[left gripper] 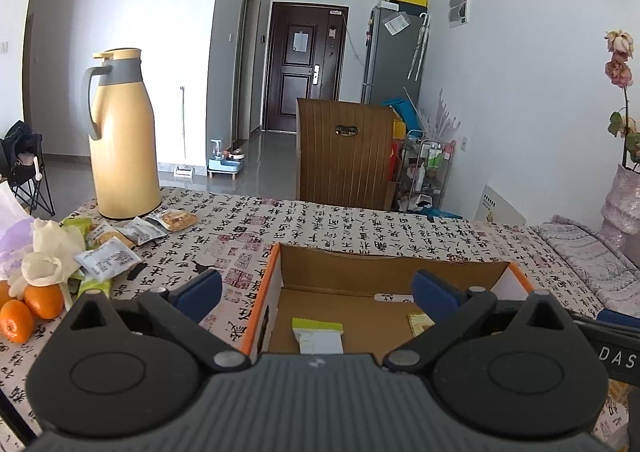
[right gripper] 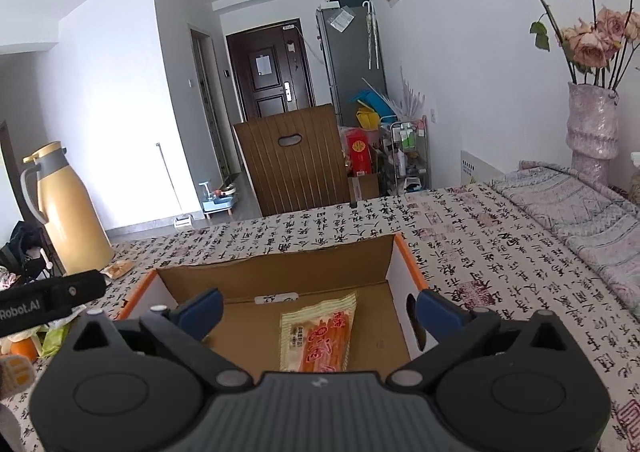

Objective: Organize snacks
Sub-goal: 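Withdraw both tools from the box back toward the snack pile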

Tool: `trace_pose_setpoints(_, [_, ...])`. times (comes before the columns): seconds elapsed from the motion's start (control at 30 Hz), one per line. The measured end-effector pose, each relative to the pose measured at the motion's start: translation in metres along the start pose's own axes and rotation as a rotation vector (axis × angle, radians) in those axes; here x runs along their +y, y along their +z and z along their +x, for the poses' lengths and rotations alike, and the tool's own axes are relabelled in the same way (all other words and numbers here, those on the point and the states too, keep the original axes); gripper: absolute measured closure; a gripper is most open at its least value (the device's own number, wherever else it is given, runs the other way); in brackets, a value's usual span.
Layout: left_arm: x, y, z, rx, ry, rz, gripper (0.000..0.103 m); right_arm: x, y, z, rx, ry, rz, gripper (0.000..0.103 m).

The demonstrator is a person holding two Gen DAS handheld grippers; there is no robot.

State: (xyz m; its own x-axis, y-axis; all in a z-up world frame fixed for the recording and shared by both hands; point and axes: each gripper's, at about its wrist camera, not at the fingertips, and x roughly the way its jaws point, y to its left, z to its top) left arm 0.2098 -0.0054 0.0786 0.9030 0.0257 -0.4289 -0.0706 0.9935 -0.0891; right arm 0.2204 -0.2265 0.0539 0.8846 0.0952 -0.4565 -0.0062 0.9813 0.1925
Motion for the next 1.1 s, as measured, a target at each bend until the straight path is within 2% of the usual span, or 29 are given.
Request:
trace_pose_setpoints(0.6, [0.008,-0.032,-0.087,-0.023,-0.010,0.018,0.000,-0.005,-0.030,-0.081,-0.030,0.015,-0.028,0.000])
trace_pose_setpoints(1.1, [0.019,-0.080,-0.118,0.020,-0.017,0.036,0.000,-0.030,-0.075,-0.129,-0.058,0.044,-0.062,0.000])
